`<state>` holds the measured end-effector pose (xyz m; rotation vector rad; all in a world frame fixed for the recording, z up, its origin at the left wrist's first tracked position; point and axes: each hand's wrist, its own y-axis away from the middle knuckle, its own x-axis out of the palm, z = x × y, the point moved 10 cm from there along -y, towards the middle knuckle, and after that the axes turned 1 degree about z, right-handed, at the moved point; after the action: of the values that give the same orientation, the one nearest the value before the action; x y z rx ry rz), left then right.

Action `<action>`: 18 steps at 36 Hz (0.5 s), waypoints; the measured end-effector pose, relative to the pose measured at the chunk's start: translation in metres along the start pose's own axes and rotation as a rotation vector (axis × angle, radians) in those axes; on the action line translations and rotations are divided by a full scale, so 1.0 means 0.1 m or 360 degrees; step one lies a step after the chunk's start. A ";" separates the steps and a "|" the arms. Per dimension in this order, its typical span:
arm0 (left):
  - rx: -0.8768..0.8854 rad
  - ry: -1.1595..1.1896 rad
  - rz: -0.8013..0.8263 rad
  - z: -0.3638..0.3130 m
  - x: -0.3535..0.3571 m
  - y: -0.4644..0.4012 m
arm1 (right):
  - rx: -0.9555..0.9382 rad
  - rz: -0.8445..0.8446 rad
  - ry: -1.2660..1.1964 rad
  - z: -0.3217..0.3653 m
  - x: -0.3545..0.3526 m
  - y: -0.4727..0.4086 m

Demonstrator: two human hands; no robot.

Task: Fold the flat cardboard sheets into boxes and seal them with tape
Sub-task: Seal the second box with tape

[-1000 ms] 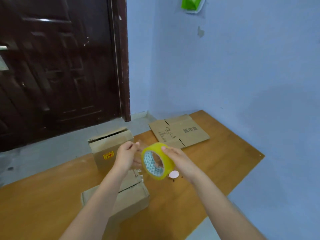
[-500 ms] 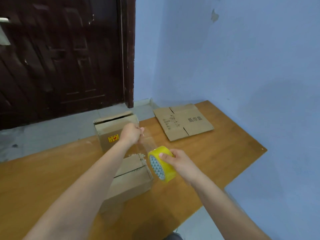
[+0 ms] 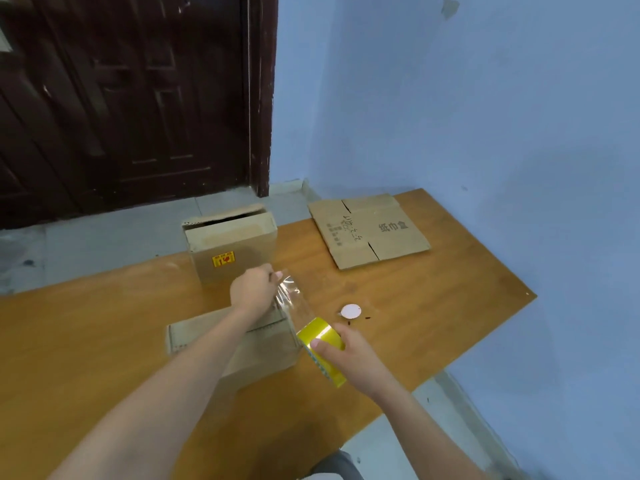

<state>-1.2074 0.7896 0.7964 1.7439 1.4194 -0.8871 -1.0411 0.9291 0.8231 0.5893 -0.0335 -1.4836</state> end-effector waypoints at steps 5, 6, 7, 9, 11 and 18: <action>0.0068 -0.0120 -0.0048 0.04 0.09 0.01 | 0.0115 -0.0060 0.0194 -0.11 0.12 -0.07; 0.0049 -0.0086 -0.0062 0.08 0.10 0.01 | 0.0158 -0.0065 0.0238 -0.15 0.12 -0.08; 0.0028 -0.0053 -0.0081 0.12 0.11 0.01 | 0.0208 -0.0058 0.0284 -0.18 0.13 -0.09; 0.0032 -0.0018 -0.0096 0.14 0.13 0.01 | 0.0274 -0.0036 0.0301 -0.22 0.14 -0.09; 0.0027 0.0049 -0.0095 0.15 0.14 0.00 | 0.0292 -0.0060 0.0289 -0.24 0.12 -0.10; -0.0071 0.0278 -0.0074 0.23 0.13 -0.02 | 0.0313 -0.0031 0.0181 -0.28 0.16 -0.11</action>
<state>-1.2092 0.7768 0.7733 1.7969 1.5861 -0.7357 -1.0393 0.9240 0.7896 0.8341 -0.0860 -1.4732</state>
